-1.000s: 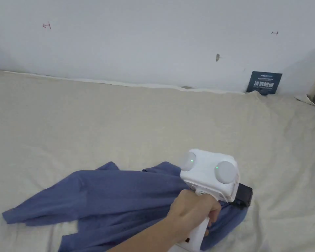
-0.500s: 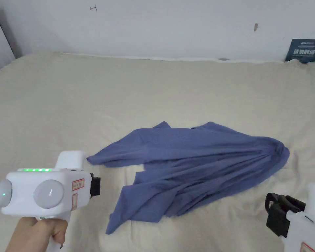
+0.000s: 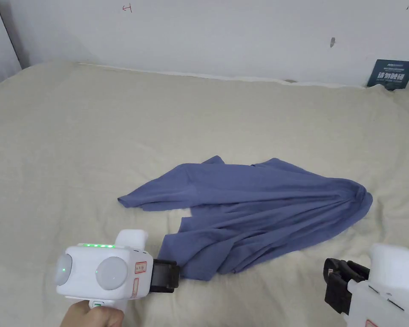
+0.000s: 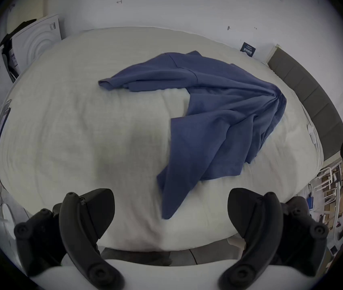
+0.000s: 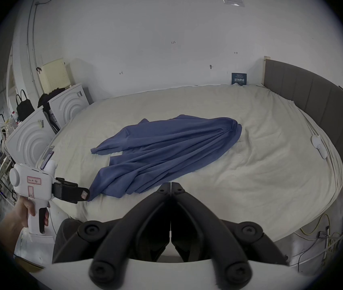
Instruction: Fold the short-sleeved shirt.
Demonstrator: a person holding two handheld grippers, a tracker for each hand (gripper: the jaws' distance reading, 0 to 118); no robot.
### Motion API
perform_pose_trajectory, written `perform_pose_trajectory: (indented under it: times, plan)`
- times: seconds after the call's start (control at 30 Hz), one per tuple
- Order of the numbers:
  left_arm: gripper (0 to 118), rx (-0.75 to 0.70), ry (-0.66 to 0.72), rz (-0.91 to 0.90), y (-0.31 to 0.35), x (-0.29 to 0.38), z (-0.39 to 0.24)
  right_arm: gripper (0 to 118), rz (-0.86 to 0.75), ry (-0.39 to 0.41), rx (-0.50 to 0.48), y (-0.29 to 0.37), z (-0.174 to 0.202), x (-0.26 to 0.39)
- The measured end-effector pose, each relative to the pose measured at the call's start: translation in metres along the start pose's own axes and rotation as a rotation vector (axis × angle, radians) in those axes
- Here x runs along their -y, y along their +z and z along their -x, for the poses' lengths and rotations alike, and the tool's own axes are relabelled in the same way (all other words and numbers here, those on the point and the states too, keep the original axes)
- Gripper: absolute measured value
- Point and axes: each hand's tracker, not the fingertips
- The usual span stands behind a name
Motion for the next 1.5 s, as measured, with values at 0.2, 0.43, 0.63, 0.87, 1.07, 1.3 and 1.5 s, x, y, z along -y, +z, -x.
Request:
perform_pose_trajectory:
  times: [0.2,0.43,0.63,0.87,1.07,1.3,1.5]
  plan:
    - [0,0.038,0.047,-0.113,0.032,0.009,-0.020,0,0.035,0.012,0.013,-0.013,-0.001,0.000]
    - [0,0.061,-0.010,-0.064,0.008,0.010,0.008,0,0.069,0.090,-0.029,-0.064,0.029,-0.034]
    - [0,0.078,0.002,-0.070,0.017,0.009,0.007,0,0.098,0.267,-0.095,-0.171,0.092,-0.106]
    - [0,0.168,0.037,-0.026,0.005,0.003,0.028,118,0.144,0.431,-0.140,-0.329,0.162,-0.190]
    - [0,0.209,0.020,-0.005,-0.004,0.000,0.036,115,0.358,0.466,-0.193,-0.450,0.181,-0.196]
    - [0,0.224,0.028,-0.002,-0.012,0.001,0.041,78,0.405,0.643,-0.107,-0.461,0.220,-0.177]
    - [0,0.214,0.023,-0.004,-0.008,0.000,0.039,4,0.346,0.563,-0.116,-0.425,0.208,-0.187]
